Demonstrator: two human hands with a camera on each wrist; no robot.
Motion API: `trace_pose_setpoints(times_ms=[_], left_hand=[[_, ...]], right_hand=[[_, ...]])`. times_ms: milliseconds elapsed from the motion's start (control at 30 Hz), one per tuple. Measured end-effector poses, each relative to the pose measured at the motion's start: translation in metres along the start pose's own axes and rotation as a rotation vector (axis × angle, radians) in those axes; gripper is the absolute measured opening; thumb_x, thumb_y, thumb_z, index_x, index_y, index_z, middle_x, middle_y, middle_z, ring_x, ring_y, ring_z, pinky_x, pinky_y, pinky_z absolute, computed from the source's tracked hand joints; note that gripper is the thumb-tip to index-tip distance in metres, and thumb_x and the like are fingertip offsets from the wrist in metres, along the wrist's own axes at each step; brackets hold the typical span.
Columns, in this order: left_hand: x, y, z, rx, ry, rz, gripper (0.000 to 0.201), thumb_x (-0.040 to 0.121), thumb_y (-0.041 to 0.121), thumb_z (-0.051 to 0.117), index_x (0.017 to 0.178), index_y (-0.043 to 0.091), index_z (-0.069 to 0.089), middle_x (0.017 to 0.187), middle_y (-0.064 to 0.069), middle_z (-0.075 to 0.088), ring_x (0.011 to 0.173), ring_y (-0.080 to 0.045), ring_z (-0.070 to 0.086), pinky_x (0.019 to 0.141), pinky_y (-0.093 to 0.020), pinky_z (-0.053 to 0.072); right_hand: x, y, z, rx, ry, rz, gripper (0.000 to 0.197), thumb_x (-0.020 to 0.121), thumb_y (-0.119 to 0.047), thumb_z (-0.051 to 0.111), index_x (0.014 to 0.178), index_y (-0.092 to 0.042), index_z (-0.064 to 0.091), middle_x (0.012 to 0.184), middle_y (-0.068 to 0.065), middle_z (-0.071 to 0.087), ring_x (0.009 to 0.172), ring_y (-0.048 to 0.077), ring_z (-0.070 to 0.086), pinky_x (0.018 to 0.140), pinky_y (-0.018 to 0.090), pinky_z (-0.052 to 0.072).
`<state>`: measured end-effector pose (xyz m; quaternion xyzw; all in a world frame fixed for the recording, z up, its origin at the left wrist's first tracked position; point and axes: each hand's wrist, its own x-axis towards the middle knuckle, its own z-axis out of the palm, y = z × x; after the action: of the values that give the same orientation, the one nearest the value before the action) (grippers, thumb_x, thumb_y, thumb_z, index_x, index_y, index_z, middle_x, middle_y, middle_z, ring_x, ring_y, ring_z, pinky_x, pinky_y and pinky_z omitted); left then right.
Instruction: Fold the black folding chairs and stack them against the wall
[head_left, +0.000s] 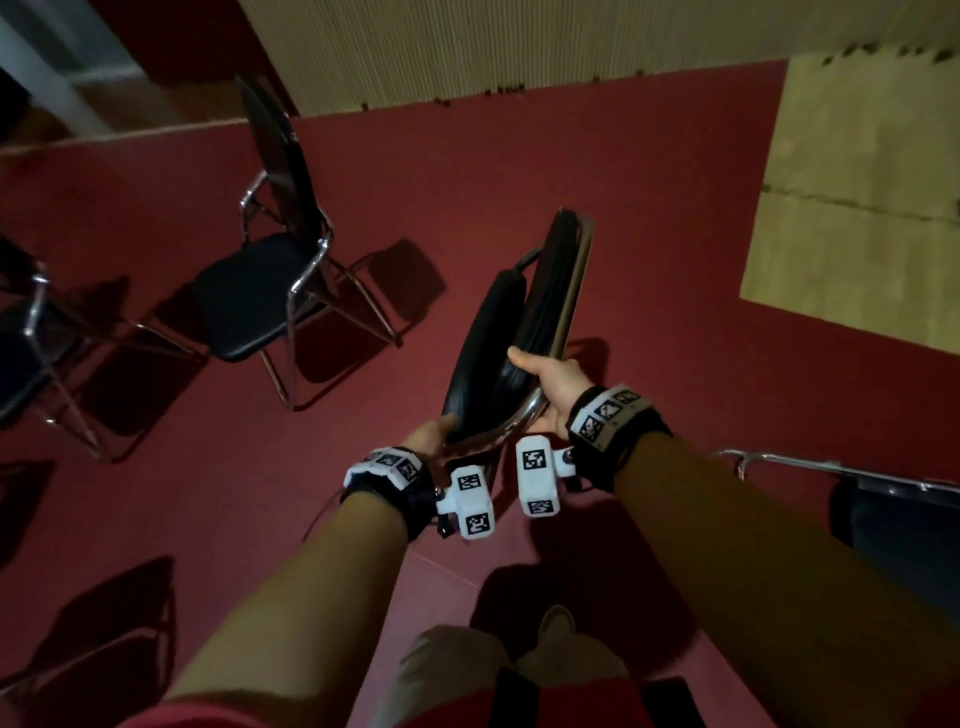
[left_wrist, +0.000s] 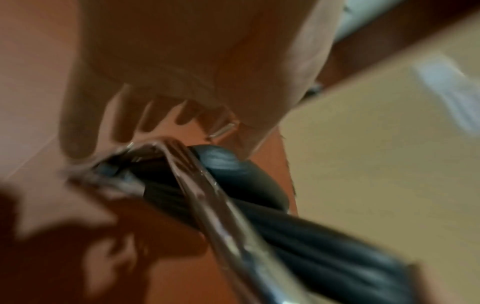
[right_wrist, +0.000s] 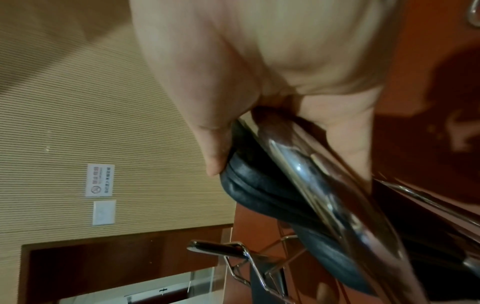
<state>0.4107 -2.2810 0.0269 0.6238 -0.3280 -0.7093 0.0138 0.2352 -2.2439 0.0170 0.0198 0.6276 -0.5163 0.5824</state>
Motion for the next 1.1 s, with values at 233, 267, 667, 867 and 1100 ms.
trace_pose_setpoints(times_ms=[233,267,667,867,1100], left_hand=[[0.01,0.039,-0.007,-0.343,-0.171,0.081,0.055,0.1,0.051,0.05,0.121,0.003,0.065,0.106,-0.025,0.072,0.09,-0.036,0.073,0.08,-0.046,0.058],[0.015,0.047,-0.01,-0.313,-0.187,0.084,0.056,0.099,0.054,0.049,0.121,0.005,0.065,0.112,-0.024,0.071,0.1,-0.035,0.069,0.09,-0.047,0.053],[0.076,0.126,-0.124,-0.055,0.041,0.114,0.04,0.102,0.028,0.055,0.138,0.01,0.056,0.095,-0.003,0.064,0.083,-0.019,0.061,0.08,-0.031,0.051],[0.101,0.136,-0.19,-0.097,0.164,0.075,0.05,0.1,0.029,0.058,0.141,0.002,0.051,0.138,-0.019,0.055,0.111,-0.029,0.056,0.098,-0.041,0.046],[0.114,0.127,-0.221,-0.311,0.291,-0.026,0.055,0.086,0.031,0.075,0.129,-0.002,0.064,0.093,-0.014,0.069,0.08,-0.028,0.064,0.082,-0.041,0.054]], right_hand=[[-0.004,-0.019,0.046,-0.197,-0.147,0.144,0.079,0.065,-0.05,0.086,0.125,-0.006,0.058,0.124,0.024,0.062,0.097,0.048,0.066,0.07,0.061,0.056],[-0.002,-0.021,0.05,-0.287,-0.126,0.158,0.076,0.067,-0.054,0.083,0.123,-0.009,0.059,0.119,0.022,0.065,0.093,0.046,0.068,0.068,0.058,0.057],[0.075,-0.107,0.1,-0.506,-0.13,0.2,0.087,0.083,-0.064,0.063,0.148,-0.013,0.034,0.122,0.022,0.062,0.091,0.037,0.071,0.085,0.051,0.056],[0.126,-0.149,0.141,-0.453,0.038,0.047,0.081,0.082,-0.062,0.066,0.147,-0.023,0.038,0.107,0.012,0.061,0.095,0.032,0.069,0.093,0.051,0.054],[0.187,-0.199,0.19,-0.692,0.13,-0.081,0.081,0.077,-0.063,0.067,0.132,-0.007,0.052,0.118,0.017,0.059,0.094,0.037,0.065,0.065,0.043,0.058]])
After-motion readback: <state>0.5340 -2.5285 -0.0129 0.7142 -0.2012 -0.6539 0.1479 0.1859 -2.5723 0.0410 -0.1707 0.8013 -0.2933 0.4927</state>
